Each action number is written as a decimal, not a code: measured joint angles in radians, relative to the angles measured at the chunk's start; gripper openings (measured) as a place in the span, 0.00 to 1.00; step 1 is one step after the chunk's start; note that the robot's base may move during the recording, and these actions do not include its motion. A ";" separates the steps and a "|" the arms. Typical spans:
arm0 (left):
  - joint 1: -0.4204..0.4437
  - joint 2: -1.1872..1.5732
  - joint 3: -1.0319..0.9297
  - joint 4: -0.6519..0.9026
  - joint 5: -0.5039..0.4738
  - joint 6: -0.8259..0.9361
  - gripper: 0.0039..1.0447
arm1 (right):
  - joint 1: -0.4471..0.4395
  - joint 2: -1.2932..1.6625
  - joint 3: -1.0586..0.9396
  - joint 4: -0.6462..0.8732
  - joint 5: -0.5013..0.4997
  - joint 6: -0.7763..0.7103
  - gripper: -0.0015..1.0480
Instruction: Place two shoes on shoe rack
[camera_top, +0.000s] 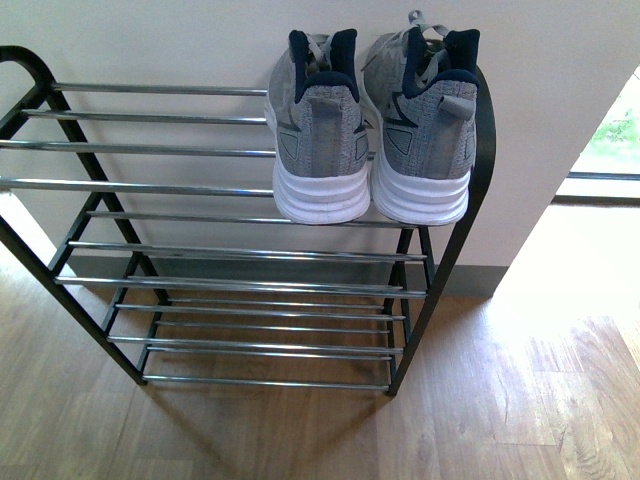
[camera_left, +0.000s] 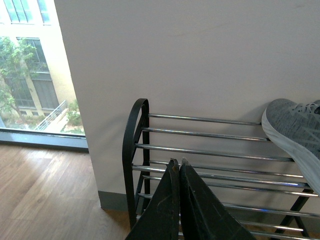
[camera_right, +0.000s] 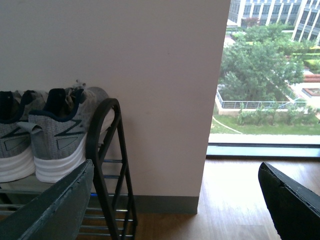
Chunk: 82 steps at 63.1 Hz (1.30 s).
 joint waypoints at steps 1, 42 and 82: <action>0.000 -0.012 0.000 -0.011 0.000 0.000 0.01 | 0.000 0.000 0.000 0.000 0.000 0.000 0.91; 0.000 -0.290 0.000 -0.280 0.000 0.000 0.01 | 0.000 0.000 0.000 0.000 0.000 0.000 0.91; 0.002 -0.496 0.000 -0.505 0.000 0.000 0.01 | 0.000 0.000 0.000 0.000 -0.001 0.000 0.91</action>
